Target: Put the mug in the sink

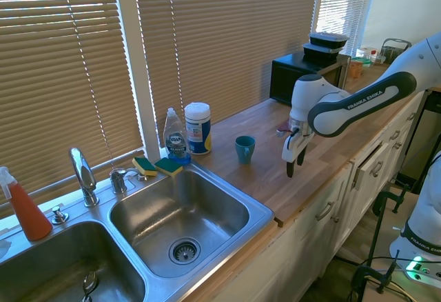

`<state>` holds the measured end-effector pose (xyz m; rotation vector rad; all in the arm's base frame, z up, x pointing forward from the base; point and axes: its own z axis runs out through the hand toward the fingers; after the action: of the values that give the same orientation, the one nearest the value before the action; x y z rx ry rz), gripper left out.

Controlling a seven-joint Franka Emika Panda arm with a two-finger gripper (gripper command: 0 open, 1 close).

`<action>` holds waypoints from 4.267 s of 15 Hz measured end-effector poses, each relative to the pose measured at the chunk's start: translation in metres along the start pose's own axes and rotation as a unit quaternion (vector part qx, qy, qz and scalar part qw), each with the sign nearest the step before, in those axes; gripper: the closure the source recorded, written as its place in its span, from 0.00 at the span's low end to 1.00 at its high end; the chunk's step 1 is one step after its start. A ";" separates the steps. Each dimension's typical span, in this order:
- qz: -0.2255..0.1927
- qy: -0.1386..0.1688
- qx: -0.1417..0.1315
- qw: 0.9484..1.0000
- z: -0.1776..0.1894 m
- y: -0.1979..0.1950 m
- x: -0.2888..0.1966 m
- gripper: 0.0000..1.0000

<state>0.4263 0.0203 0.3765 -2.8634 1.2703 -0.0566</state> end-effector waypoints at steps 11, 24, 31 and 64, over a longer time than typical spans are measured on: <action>0.007 0.059 0.048 0.997 -0.052 -0.045 0.043 0.00; 0.061 0.084 0.065 0.992 -0.032 -0.158 0.133 0.00; 0.072 0.057 0.032 0.995 0.021 -0.191 0.148 1.00; 0.051 0.086 0.057 0.993 -0.071 -0.219 0.061 1.00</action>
<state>0.6263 0.1226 0.4544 -2.7414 1.3906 -0.3716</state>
